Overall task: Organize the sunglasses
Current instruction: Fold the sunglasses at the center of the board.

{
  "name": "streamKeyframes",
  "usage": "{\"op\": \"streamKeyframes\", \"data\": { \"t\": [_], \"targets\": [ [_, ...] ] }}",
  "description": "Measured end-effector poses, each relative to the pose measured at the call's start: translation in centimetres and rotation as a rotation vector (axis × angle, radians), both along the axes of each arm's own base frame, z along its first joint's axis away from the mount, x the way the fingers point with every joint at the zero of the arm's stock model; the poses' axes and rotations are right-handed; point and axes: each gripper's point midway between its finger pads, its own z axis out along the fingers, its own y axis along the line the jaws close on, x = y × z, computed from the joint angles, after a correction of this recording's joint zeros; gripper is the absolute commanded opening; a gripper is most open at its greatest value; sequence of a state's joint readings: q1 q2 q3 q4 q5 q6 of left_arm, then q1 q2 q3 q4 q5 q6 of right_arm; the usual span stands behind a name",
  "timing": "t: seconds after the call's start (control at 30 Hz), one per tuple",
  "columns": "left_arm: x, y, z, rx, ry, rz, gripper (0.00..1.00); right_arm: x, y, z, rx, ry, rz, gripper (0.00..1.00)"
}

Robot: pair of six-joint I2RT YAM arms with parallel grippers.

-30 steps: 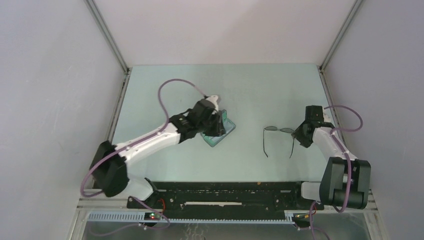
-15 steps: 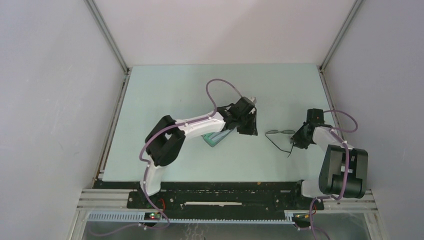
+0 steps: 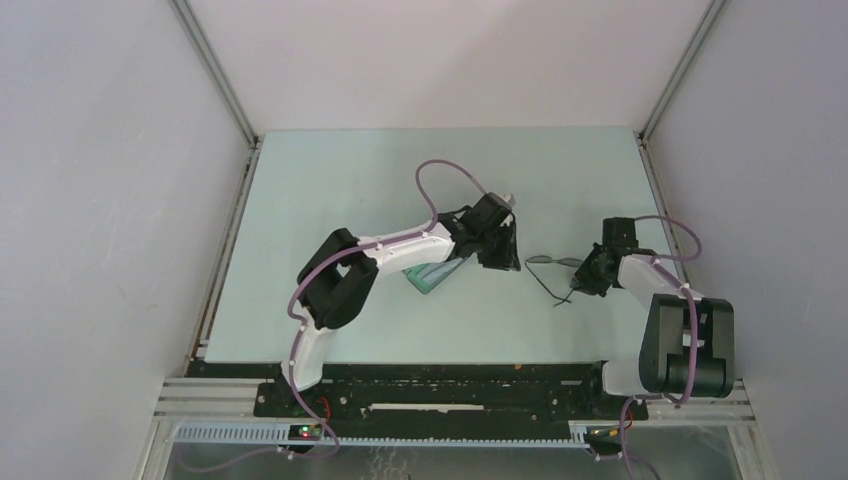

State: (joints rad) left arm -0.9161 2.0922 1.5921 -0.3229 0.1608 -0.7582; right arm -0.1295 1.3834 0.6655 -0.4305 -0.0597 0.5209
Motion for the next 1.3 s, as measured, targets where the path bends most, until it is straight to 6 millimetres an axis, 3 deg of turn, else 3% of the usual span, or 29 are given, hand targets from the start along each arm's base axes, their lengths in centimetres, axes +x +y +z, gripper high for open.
{"op": "streamKeyframes", "data": {
  "t": [0.2,0.33,0.43,0.5,0.6,0.73,0.87,1.07,1.3],
  "targets": [
    [2.8,1.4,0.6,-0.01,-0.011,0.05,0.36,0.7,2.6,0.6,0.041,-0.042,0.09,0.5],
    [6.1,2.3,1.7,-0.03,-0.03,0.106,0.36,1.1,3.2,2.0,0.057,-0.101,0.112,0.52],
    [8.8,2.3,2.6,-0.055,-0.05,0.139,0.36,1.4,3.0,3.7,0.053,-0.161,0.109,0.43],
    [10.3,1.8,2.9,-0.072,-0.061,0.149,0.36,1.5,2.9,5.1,0.05,-0.21,0.101,0.3],
    [12.6,-0.4,3.0,-0.114,-0.071,0.135,0.36,0.8,3.3,6.7,0.067,-0.272,0.102,0.16],
    [13.6,-2.6,2.2,-0.147,-0.059,0.103,0.36,-1.2,4.9,7.2,0.095,-0.283,0.124,0.14],
    [13.3,-3.9,0.2,-0.152,-0.017,0.068,0.36,-4.0,6.7,5.2,0.132,-0.199,0.137,0.15],
    [10.8,-4.8,-2.4,-0.126,0.055,0.002,0.36,-8.3,7.8,0.8,0.159,-0.029,0.094,0.17],
    [7.7,-6.6,-2.3,-0.141,0.071,-0.1,0.36,-7.9,7.2,-0.5,0.146,0.018,0.019,0.17]
  ]
}}
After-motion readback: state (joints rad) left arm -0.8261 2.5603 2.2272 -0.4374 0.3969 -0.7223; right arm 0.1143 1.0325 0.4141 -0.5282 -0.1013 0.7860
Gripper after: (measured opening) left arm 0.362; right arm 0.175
